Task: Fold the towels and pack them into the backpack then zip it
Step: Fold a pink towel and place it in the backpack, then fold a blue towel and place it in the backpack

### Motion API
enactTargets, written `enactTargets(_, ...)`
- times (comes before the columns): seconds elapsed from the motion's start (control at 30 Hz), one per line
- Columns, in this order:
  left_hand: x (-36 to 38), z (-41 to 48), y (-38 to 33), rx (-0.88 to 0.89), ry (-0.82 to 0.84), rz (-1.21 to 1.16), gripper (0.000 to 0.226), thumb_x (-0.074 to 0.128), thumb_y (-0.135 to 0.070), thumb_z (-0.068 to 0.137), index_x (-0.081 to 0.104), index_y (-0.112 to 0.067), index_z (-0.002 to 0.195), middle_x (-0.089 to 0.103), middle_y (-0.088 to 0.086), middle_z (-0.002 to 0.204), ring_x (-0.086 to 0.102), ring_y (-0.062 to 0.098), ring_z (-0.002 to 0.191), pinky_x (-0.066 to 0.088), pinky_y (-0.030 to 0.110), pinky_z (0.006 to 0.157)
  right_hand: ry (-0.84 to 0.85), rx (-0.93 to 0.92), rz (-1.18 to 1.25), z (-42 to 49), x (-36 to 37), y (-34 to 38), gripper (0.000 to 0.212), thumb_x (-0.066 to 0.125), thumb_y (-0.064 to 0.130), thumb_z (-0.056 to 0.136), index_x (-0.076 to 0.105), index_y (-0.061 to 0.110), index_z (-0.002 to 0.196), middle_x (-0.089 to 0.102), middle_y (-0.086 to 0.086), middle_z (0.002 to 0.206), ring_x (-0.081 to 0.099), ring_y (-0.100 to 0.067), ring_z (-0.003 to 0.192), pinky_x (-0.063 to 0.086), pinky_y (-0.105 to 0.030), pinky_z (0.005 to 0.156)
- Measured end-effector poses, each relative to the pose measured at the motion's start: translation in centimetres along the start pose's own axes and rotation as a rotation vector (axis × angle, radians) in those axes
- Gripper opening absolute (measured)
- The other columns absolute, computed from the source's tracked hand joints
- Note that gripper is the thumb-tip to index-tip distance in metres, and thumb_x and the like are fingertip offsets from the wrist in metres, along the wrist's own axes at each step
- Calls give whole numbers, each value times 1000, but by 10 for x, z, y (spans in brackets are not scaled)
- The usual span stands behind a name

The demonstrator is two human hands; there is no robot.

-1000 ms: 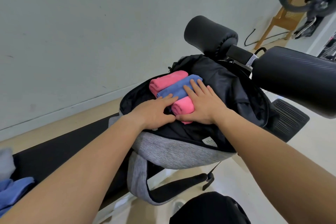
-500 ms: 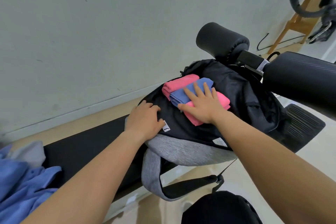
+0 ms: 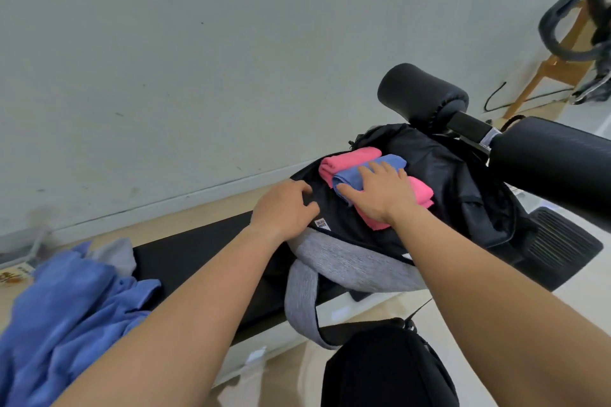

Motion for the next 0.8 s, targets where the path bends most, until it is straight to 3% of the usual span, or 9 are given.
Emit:
enactTargets(0.07,-18,-17,6,-1,-4,-18,41,59,-39,86,63,-25,125,62,-2,129,58,21,115,49,40,96,-102,-64,83,-18,-19,31,66,36,68,88,58,16,122,55,-8,134,47,-29,126,34,-50,106)
enactTargets(0.13,-35,-38,20,-21,-10,-35,40,59,-39,88,63,-25,125,61,-2,130,57,21,117,48,40,97,-102,-124,156,-37,-28,69,60,42,61,87,61,15,121,59,-9,127,54,-31,118,41,-47,100)
enactTargets(0.2,-51,-64,42,-70,-18,-35,42,59,-42,89,62,-24,127,59,-2,132,56,21,119,48,40,97,-96,-211,184,-55,-32,111,54,45,57,86,64,18,118,60,-8,122,56,-31,114,44,-45,96)
enactTargets(0.37,-92,-134,122,-210,-57,13,39,61,-39,88,63,-23,124,60,3,130,57,23,116,47,38,97,-3,-387,217,-96,-23,220,53,47,53,90,62,18,127,55,-4,132,53,-27,120,49,-41,93)
enactTargets(0.53,-134,-206,197,-318,-204,48,36,59,-36,88,63,-25,121,57,0,129,55,22,119,46,39,98,129,-535,310,-117,4,319,45,52,47,90,61,22,127,53,-5,128,56,-28,115,49,-40,90)
enactTargets(0.63,-146,-237,237,-371,-289,36,42,61,-36,86,62,-23,126,57,1,129,55,24,119,48,39,95,230,-651,329,-123,20,367,53,57,41,89,49,25,139,49,-6,134,55,-29,117,48,-40,92)
enactTargets(0.73,-136,-255,271,-460,-292,-8,59,63,-46,81,55,-25,135,54,-1,136,54,23,122,50,41,94,350,-730,254,-123,42,399,73,62,49,86,33,30,150,41,-8,144,46,-30,128,44,-44,100)
enactTargets(0.8,-120,-260,287,-501,-263,-62,69,66,-50,78,49,-25,140,53,1,138,54,23,122,50,42,95,348,-749,217,-120,54,409,73,65,51,84,35,33,149,44,-8,140,46,-30,126,45,-46,100)
Point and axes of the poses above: each hand's wrist, its own z-axis towards the middle knuckle, its own x-axis out of the palm, y = z × x, the point moved 5 cm from there along z, towards the middle knuckle
